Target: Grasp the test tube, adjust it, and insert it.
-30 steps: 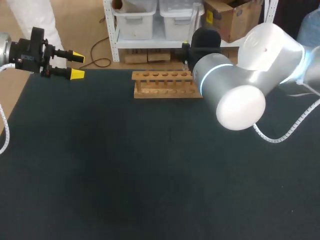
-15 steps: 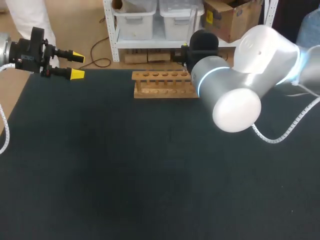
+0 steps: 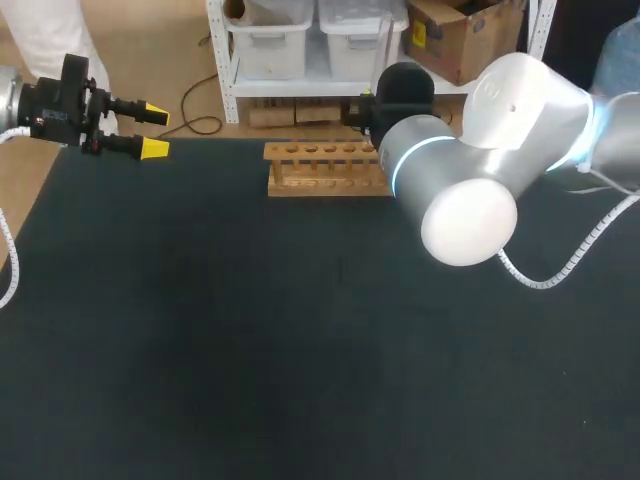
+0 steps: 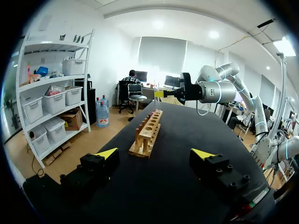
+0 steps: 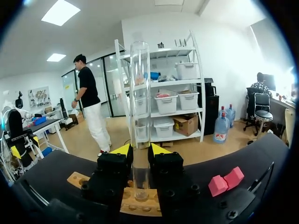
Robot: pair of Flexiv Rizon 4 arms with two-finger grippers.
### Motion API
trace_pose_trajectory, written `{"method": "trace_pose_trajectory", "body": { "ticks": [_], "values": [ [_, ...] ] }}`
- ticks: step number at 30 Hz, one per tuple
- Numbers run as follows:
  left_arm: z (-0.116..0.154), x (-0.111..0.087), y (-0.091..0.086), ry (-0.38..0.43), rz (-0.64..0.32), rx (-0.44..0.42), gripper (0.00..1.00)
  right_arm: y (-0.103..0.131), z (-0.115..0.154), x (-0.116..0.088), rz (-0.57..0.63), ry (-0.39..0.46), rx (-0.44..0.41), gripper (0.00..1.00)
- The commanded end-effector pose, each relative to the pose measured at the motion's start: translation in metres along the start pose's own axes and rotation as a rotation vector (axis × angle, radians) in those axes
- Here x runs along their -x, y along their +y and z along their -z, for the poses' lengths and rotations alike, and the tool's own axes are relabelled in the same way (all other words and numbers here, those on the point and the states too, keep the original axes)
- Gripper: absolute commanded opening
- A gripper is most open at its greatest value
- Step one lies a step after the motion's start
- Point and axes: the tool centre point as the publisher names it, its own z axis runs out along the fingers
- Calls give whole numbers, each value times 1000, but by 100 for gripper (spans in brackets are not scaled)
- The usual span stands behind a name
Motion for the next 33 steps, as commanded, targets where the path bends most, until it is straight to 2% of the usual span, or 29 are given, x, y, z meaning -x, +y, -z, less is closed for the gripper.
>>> {"method": "trace_pose_trajectory", "body": {
  "ticks": [1, 13, 33],
  "values": [
    [0, -1, -1, -3, -3, 1, 100, -3, -2, -5, -2, -5, 41, 0],
    [0, -1, -1, -3, -3, 1, 100, -4, -5, -12, -1, 7, 35, 0],
    [0, -1, -1, -3, -3, 1, 100, -4, -13, -43, 22, 81, 39, 0]
  ]
}}
